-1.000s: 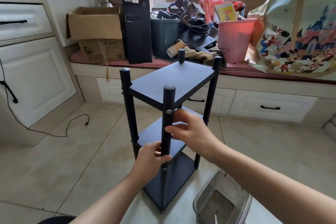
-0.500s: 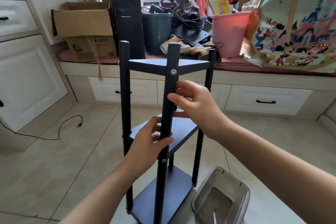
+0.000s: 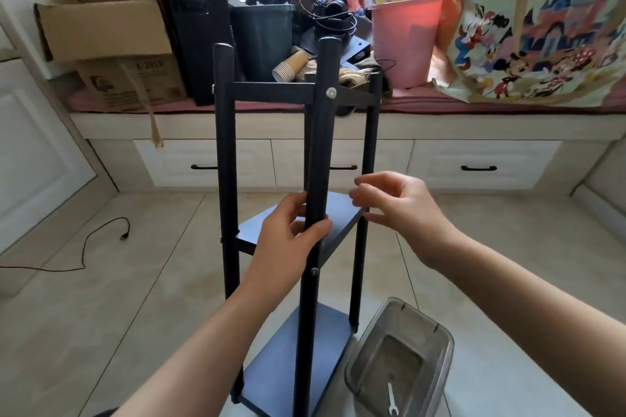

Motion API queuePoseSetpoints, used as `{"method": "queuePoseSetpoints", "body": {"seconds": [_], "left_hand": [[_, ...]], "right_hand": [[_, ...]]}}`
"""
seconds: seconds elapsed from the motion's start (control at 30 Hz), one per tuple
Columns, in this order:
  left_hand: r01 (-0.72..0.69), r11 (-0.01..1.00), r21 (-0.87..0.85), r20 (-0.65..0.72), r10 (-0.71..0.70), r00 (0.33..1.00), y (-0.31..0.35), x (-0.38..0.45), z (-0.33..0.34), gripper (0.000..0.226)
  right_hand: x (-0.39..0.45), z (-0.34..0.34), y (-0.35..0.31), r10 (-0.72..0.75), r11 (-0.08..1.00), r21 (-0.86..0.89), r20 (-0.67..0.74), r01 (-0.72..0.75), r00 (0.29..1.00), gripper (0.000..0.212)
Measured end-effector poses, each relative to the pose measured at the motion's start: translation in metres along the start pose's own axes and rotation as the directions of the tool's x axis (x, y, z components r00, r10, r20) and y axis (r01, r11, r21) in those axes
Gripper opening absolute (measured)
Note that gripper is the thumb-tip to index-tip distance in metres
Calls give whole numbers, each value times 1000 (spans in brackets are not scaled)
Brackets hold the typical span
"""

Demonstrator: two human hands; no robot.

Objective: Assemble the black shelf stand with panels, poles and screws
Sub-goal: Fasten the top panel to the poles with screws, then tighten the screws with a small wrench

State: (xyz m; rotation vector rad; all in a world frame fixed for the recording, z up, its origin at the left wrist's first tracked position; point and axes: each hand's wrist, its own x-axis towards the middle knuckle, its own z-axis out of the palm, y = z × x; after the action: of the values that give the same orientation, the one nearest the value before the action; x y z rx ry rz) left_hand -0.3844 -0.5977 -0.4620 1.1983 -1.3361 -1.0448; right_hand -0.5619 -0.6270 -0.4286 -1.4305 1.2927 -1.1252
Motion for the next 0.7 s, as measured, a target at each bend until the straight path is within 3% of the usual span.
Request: {"method": "queuePoseSetpoints", "body": {"seconds": [0.1,0.2,0.3,0.43,0.57,0.7], "left_hand": [[-11,1000,-13,-33,10,999,-2,6,5,24],[-36,999,-18,-44,35,998,-3,10,6,22],[-54,998,-22,-43,53,998,-3,11,5,22],[-53,998,-20,-66,52,996,-4,15,4,21],[-63,998,8,-54,64,996,-5,15,4,23],[-85,996,40,-41,86,995,-5,12,4,21]], "right_hand": [[-3,-13,62,258,965,-50,-19,-259,966,15],[-11,-12,126,438,868,-275,28,-415,898,11],[-19,1,184,564,707,-572,100,-417,820,28],[-40,29,227,700,523,-770,144,-365,700,39],[-55,57,251,744,487,-812,193,-321,639,36],[-66,71,278,733,496,-815,207,-299,648,32]]}}
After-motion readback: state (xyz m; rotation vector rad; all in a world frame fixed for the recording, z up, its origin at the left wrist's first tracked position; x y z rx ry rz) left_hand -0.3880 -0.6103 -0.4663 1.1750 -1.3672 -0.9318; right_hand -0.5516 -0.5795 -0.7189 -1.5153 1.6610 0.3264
